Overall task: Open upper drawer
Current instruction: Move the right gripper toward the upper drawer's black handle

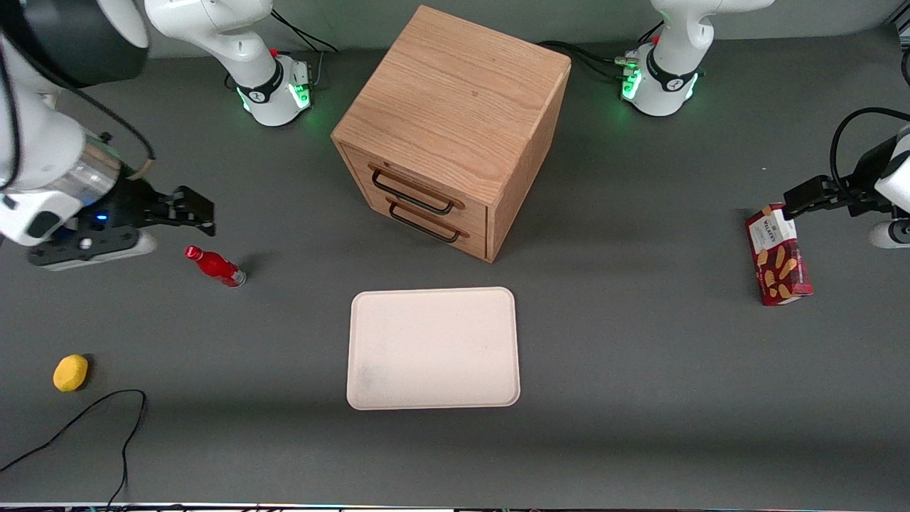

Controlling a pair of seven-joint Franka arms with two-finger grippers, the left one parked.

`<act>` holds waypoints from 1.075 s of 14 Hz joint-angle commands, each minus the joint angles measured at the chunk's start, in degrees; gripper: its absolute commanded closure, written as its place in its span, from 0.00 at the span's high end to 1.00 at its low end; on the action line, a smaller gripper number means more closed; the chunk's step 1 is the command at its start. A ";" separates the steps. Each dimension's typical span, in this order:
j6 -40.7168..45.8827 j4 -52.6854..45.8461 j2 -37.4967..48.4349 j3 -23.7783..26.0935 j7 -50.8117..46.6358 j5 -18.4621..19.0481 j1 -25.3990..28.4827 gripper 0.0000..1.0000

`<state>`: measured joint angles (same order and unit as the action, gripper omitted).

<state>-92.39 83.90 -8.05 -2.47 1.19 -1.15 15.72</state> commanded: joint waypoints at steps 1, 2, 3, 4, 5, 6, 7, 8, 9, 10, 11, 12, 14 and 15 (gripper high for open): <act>-0.42 -2.07 -2.06 -0.08 8.81 -0.87 2.99 1.00; -0.69 -2.07 -2.58 1.05 9.18 -1.92 3.09 1.00; -0.78 -2.07 -2.67 2.72 8.92 -3.58 3.00 1.00; -0.78 -2.07 -2.85 3.78 8.84 -3.86 3.09 1.00; -0.78 -2.07 -2.85 5.79 8.57 -3.78 3.35 1.00; -0.78 -1.99 -2.94 7.46 8.66 -3.52 3.44 1.00; -0.78 -1.90 -3.03 9.22 8.75 -3.51 3.62 1.00; -0.78 -1.90 -3.38 11.33 8.75 -3.25 3.88 1.00; -0.78 -1.81 -3.47 12.65 8.75 -2.90 3.97 1.00; -0.78 -1.72 -3.55 13.62 8.83 -2.55 4.06 1.00; -0.78 -1.72 -3.90 13.98 9.36 -2.55 4.06 1.00; -0.78 -1.72 -4.08 14.16 9.27 -2.63 4.75 1.00; -0.78 -1.64 -4.17 14.86 9.19 -2.46 5.72 1.00; -0.78 -1.63 -4.43 15.47 9.45 -2.46 5.64 1.00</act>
<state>-93.42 83.77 -11.33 12.44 9.11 -3.86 20.80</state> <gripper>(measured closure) 0.000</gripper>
